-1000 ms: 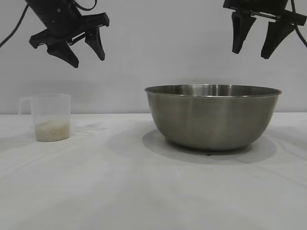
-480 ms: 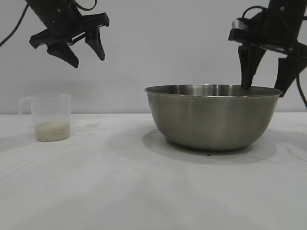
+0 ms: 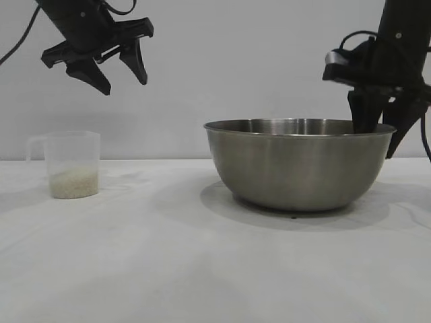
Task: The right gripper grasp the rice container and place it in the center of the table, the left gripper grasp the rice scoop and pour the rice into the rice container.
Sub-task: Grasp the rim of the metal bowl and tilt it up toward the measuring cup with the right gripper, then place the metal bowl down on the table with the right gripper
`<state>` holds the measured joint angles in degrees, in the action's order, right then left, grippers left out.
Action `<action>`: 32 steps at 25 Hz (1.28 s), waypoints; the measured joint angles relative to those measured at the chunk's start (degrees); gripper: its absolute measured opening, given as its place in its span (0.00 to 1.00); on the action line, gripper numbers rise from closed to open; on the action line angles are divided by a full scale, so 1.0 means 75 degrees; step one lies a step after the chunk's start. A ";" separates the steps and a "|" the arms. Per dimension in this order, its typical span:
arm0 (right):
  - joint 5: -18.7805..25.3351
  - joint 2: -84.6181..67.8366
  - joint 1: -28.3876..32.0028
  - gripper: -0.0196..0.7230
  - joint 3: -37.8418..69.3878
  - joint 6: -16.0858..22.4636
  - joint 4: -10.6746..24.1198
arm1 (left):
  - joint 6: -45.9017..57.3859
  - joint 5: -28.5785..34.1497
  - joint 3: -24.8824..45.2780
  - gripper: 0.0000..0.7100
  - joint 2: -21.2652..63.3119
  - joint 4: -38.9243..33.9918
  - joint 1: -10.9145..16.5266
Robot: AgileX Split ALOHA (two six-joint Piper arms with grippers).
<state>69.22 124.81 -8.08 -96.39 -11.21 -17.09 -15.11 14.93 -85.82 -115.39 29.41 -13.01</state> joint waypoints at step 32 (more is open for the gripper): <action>-0.0393 0.0432 -0.0933 0.20 -0.0182 -0.0822 -0.1716 | 0.0000 0.0019 0.0000 0.62 0.0000 0.0017 -0.0016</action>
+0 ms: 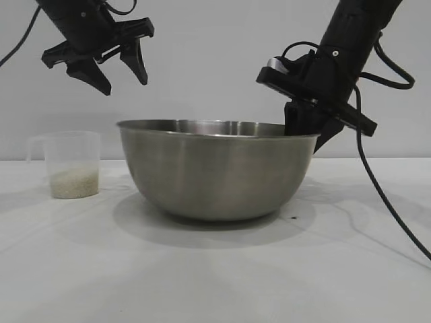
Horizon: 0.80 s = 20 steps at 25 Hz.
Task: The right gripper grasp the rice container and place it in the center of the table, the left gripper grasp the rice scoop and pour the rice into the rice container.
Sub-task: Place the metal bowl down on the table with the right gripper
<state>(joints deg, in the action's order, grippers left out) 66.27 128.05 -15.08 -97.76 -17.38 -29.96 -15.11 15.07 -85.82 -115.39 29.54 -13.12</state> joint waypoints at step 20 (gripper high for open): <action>0.0470 -0.1575 0.0000 0.71 0.0000 0.0308 0.2373 | 0.0000 0.0160 0.0000 0.62 0.0000 0.0000 0.0000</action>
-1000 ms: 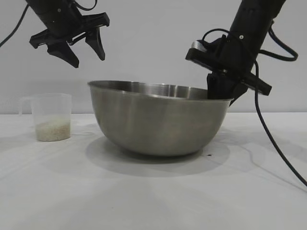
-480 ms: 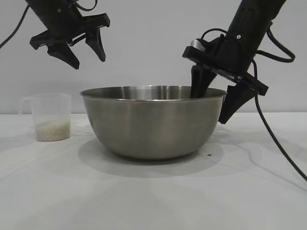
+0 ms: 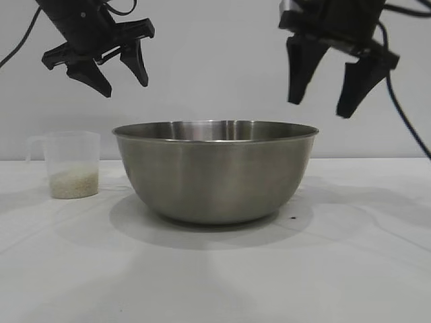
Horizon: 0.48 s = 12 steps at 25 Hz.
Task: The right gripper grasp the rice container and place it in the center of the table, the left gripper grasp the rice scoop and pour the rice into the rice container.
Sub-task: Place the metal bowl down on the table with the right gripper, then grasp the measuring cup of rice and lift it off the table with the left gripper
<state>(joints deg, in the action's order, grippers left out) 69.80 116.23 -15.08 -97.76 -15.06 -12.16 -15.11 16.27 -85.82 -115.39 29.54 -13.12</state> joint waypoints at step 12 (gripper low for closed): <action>0.0081 -0.0837 0.1105 0.71 0.0560 0.0712 0.0906 | 0.0000 0.0000 0.0000 0.62 0.0000 0.0000 0.0000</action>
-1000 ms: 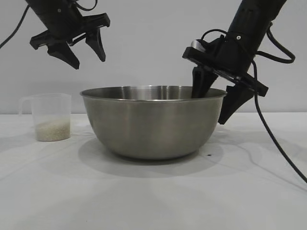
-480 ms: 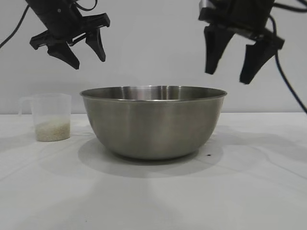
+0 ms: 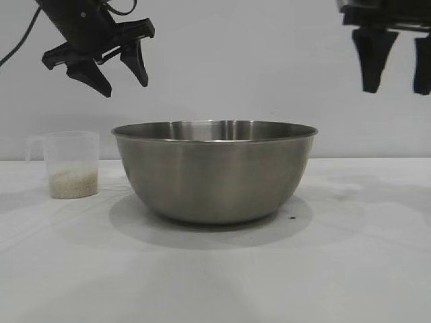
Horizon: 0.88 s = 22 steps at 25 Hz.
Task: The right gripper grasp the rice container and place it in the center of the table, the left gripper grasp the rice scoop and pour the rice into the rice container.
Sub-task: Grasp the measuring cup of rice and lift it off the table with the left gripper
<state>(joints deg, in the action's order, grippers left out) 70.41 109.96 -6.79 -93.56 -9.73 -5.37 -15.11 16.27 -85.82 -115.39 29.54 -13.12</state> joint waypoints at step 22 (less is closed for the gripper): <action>-0.0653 -0.5828 0.0516 0.71 0.5333 0.0027 -0.0602 | 0.0000 -0.0193 0.0000 0.62 0.0000 0.0012 0.0000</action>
<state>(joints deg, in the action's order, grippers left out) 65.51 66.25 -2.92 -53.56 -9.52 -9.88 -15.11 14.82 -85.82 -115.39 29.62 -13.12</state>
